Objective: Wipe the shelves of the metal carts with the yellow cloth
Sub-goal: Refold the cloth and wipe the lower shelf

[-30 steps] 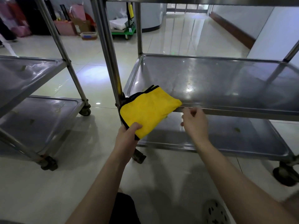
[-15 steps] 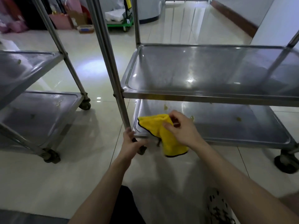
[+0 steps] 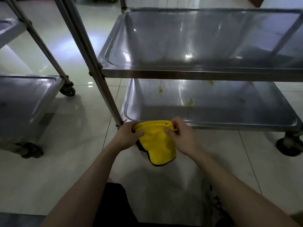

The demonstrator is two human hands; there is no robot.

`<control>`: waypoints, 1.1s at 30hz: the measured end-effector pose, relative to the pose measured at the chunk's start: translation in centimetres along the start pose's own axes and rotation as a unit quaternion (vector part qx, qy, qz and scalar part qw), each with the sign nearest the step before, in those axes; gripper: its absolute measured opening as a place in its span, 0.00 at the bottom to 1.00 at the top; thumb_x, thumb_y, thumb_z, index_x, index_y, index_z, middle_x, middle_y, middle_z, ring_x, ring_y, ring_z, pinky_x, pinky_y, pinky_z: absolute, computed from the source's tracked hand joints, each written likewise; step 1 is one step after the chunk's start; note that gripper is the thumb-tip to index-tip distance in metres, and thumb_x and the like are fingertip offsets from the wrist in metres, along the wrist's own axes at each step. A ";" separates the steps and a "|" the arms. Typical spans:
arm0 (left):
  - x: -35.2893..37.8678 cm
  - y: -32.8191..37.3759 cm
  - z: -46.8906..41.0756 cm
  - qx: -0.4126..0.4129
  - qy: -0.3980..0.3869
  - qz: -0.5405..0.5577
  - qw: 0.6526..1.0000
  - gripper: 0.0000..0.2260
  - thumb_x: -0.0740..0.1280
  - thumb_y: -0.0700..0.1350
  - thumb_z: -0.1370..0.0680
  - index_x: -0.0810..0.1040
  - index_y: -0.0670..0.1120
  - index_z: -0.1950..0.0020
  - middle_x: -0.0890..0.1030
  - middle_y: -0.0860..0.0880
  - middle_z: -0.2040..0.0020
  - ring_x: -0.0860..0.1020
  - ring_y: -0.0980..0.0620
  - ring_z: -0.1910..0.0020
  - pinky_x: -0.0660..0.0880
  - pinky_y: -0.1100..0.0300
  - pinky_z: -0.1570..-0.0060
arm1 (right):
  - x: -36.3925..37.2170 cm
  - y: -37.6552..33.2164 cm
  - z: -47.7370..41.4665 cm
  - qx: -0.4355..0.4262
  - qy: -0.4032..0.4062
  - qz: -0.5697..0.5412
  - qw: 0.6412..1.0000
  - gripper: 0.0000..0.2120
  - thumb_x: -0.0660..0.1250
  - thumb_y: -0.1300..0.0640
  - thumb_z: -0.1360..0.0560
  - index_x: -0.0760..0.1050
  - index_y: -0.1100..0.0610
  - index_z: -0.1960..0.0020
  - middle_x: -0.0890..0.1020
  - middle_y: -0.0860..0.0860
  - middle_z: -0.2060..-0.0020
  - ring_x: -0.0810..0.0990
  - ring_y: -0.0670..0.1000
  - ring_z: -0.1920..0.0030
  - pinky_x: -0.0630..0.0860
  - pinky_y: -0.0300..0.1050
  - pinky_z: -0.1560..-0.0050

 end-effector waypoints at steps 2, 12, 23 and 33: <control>-1.9 1.9 -2.0 0.038 0.047 0.026 0.998 0.17 0.74 0.46 0.19 0.79 0.50 0.30 0.82 0.49 0.44 0.83 0.47 0.45 0.83 0.50 0.47 | -1.3 -0.3 -2.0 0.003 0.052 -0.031 0.998 0.11 0.71 0.48 0.18 0.74 0.53 0.44 0.82 0.46 0.53 0.82 0.49 0.52 0.74 0.43 0.57; -1.6 -4.2 -5.4 -0.033 0.166 0.147 0.975 0.14 0.77 0.51 0.20 0.82 0.53 0.35 0.87 0.57 0.48 0.86 0.62 0.52 0.85 0.57 0.49 | 3.3 6.5 -13.9 0.091 -0.028 0.217 0.972 0.37 0.64 0.43 0.15 0.54 0.63 0.17 0.67 0.64 0.23 0.69 0.65 0.25 0.71 0.59 0.28; -8.6 -6.8 -5.0 -0.025 0.297 0.228 0.927 0.24 0.83 0.58 0.28 0.81 0.48 0.39 0.85 0.50 0.45 0.84 0.53 0.44 0.80 0.56 0.44 | 7.4 5.5 -15.2 -0.071 0.059 0.313 0.945 0.35 0.55 0.30 0.17 0.61 0.46 0.16 0.54 0.57 0.14 0.48 0.60 0.14 0.46 0.64 0.16; -9.5 -7.1 -7.9 -0.020 0.373 0.305 0.876 0.15 0.73 0.49 0.24 0.75 0.52 0.69 0.76 0.44 0.71 0.77 0.48 0.73 0.76 0.57 0.70 | 17.1 3.3 -19.6 -0.010 0.009 0.382 0.924 0.42 0.39 0.22 0.22 0.47 0.40 0.13 0.43 0.63 0.14 0.38 0.66 0.15 0.35 0.76 0.22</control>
Point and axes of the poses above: each hand's wrist, its own z-axis away from the middle knuckle, its own x-axis out of the palm, y = z × x, the point moved 10 cm from there along -z, towards the middle knuckle
